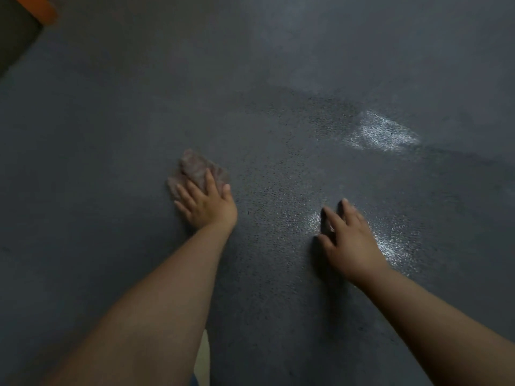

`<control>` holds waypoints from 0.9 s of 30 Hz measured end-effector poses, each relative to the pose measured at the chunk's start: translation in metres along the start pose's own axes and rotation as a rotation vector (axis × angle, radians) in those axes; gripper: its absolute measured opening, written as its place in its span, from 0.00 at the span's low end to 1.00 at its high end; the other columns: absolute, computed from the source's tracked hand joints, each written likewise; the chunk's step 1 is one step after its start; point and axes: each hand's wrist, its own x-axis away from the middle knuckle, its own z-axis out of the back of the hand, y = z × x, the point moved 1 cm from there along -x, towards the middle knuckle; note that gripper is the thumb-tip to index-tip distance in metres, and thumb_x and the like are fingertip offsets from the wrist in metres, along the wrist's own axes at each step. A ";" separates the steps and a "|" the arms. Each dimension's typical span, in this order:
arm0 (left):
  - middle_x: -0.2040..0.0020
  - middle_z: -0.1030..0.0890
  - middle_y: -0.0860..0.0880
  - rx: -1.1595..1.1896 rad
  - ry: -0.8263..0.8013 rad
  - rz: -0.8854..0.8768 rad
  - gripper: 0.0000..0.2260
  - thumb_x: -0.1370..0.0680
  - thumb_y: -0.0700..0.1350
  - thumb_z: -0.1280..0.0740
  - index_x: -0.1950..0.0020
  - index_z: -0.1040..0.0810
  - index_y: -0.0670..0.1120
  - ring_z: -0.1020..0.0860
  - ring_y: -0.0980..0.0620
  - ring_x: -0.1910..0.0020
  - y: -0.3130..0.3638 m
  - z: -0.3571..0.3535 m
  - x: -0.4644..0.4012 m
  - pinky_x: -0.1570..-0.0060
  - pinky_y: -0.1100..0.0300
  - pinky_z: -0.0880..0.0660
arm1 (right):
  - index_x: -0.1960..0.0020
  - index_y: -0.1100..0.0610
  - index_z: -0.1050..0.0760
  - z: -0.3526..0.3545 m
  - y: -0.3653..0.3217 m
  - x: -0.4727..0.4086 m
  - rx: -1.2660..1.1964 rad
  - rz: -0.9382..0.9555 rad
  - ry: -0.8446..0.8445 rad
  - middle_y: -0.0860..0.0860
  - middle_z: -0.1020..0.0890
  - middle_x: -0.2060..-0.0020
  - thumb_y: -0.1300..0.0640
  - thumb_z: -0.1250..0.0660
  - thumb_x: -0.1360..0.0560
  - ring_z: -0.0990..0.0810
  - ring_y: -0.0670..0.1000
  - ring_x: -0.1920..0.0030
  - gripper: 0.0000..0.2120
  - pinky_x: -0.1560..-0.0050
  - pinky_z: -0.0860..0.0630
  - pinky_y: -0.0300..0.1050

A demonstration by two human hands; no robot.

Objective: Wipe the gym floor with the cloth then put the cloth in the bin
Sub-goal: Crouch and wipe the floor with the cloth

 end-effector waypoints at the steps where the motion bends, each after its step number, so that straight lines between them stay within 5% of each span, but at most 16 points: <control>1: 0.22 0.54 0.41 -0.042 -0.015 -0.065 0.27 0.19 0.58 0.51 0.22 0.54 0.54 0.61 0.41 0.24 0.010 -0.007 0.015 0.28 0.43 0.63 | 0.23 0.49 0.50 0.001 0.002 0.002 0.000 -0.010 0.006 0.54 0.55 0.23 0.46 0.43 0.20 0.54 0.56 0.23 0.30 0.26 0.54 0.47; 7: 0.23 0.62 0.42 -0.345 -0.146 -0.869 0.27 0.19 0.59 0.51 0.23 0.58 0.59 0.66 0.41 0.25 0.054 -0.046 0.107 0.31 0.44 0.69 | 0.22 0.51 0.52 -0.015 0.009 0.030 -0.018 -0.174 0.036 0.58 0.55 0.23 0.49 0.41 0.22 0.53 0.59 0.24 0.32 0.25 0.50 0.55; 10: 0.23 0.64 0.45 -0.449 -0.113 -1.000 0.27 0.19 0.60 0.51 0.23 0.59 0.58 0.65 0.44 0.24 0.046 -0.041 0.094 0.29 0.45 0.67 | 0.22 0.50 0.54 -0.025 0.006 0.045 -0.007 -0.189 0.009 0.57 0.58 0.23 0.48 0.41 0.22 0.55 0.59 0.24 0.33 0.25 0.50 0.56; 13: 0.23 0.64 0.45 -0.438 -0.084 -0.831 0.27 0.19 0.60 0.54 0.23 0.60 0.56 0.65 0.45 0.24 0.022 -0.030 0.064 0.29 0.45 0.65 | 0.22 0.49 0.56 -0.031 0.004 0.056 0.015 -0.170 -0.015 0.56 0.59 0.23 0.47 0.43 0.21 0.57 0.59 0.24 0.33 0.25 0.51 0.57; 22: 0.22 0.55 0.41 0.122 0.014 0.265 0.26 0.18 0.58 0.53 0.22 0.54 0.53 0.60 0.42 0.24 -0.073 -0.019 0.045 0.27 0.46 0.62 | 0.23 0.48 0.54 -0.034 0.010 0.067 0.008 -0.140 -0.032 0.54 0.58 0.23 0.46 0.43 0.21 0.57 0.58 0.24 0.31 0.25 0.52 0.57; 24: 0.22 0.55 0.39 0.192 0.041 0.343 0.27 0.18 0.57 0.51 0.22 0.52 0.51 0.59 0.40 0.24 -0.060 -0.031 0.070 0.28 0.45 0.61 | 0.22 0.48 0.54 -0.037 0.014 0.070 0.009 -0.141 -0.023 0.54 0.58 0.23 0.47 0.44 0.21 0.57 0.58 0.24 0.31 0.25 0.52 0.57; 27: 0.23 0.54 0.38 0.101 0.004 0.178 0.28 0.19 0.57 0.50 0.22 0.54 0.51 0.59 0.39 0.24 -0.030 -0.055 0.120 0.28 0.44 0.61 | 0.23 0.49 0.54 -0.042 0.019 0.075 0.023 -0.139 -0.003 0.54 0.58 0.23 0.47 0.45 0.20 0.57 0.57 0.24 0.30 0.25 0.52 0.57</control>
